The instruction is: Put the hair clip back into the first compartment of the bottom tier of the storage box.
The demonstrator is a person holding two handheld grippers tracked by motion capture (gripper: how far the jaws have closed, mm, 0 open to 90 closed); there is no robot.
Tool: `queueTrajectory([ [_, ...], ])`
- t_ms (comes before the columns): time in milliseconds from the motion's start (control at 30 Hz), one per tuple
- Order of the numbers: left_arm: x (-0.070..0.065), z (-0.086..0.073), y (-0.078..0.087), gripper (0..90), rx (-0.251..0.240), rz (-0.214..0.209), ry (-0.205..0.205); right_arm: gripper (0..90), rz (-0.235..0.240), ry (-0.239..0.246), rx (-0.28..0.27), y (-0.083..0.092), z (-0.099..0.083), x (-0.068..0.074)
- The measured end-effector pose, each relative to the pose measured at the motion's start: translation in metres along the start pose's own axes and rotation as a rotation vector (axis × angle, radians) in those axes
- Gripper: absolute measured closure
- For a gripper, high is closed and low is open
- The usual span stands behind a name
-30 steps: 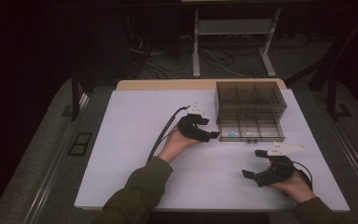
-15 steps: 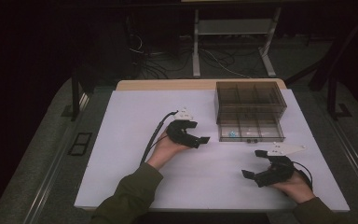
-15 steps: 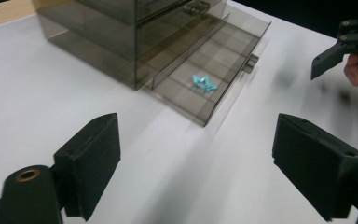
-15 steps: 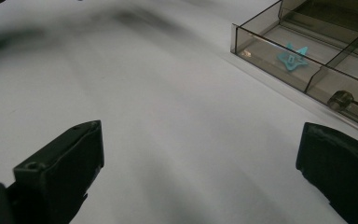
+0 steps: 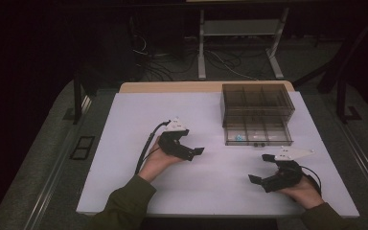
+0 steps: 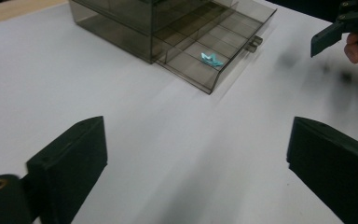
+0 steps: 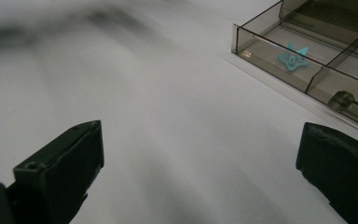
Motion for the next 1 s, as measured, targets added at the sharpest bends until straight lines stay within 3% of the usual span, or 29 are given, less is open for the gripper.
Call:
queueTrajectory([
  [333, 0.0, -0.014, 0.022, 0.0, -0.015, 0.021, -0.001, 0.2, -0.002, 0.002, -0.001, 0.0, 0.0, 0.0],
  [533, -0.001, -0.025, 0.036, 0.0, -0.026, 0.012, -0.004, 0.2, -0.004, 0.0, 0.0, 0.0, 0.0, 0.0],
  [1000, 0.007, -0.051, 0.07, 0.0, -0.046, 0.049, 0.008, 0.2, -0.005, 0.002, -0.002, 0.0, 0.0, 0.0],
])
Point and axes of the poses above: each handheld gripper's, and its own axes: y roughly backward along the jaws, z roughly out of its top, x roughly to its left, the point moved 5 cm from there along -y, roughly forward along the jaws, and after that the axes turned 12 degrees about y, right-handed, at the moved point
